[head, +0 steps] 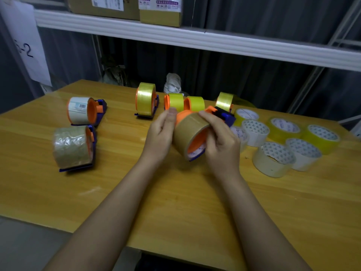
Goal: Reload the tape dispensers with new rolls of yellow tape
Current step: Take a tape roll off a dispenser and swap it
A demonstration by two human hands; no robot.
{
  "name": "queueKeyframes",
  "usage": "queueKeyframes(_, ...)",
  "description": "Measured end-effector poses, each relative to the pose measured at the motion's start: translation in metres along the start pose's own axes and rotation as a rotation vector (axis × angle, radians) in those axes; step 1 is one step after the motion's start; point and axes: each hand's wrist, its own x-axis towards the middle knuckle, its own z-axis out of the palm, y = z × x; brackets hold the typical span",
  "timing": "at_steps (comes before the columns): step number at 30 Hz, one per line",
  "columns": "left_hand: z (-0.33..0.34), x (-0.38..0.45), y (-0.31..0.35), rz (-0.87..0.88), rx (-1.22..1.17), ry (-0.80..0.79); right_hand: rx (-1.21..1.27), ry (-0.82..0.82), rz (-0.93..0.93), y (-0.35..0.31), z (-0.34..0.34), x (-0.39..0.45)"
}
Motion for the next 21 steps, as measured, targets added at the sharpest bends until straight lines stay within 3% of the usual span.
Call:
queueKeyframes(4,-0.0010,-0.0007,0.0055,-0.262,-0.242,-0.137,0.022,-0.045,0.003,0.0038,0.0036,-0.0021)
queueKeyframes(7,0.0013,-0.0027,0.0048,-0.234,-0.270,-0.196,0.172,-0.060,0.173,-0.0008,0.0049,-0.0014)
queueKeyframes(10,0.0033,-0.0055,0.0043,-0.181,-0.244,-0.126,0.401,-0.049,0.342,-0.0045,0.0018,0.0016)
queueKeyframes(17,0.0003,-0.0071,0.0037,-0.140,-0.289,-0.064,-0.028,-0.209,0.311,0.0013,0.0005,-0.0023)
queueKeyframes(21,0.0004,-0.0088,-0.0005,-0.110,-0.252,-0.066,0.050,-0.111,0.301,0.0009,-0.0043,-0.0018)
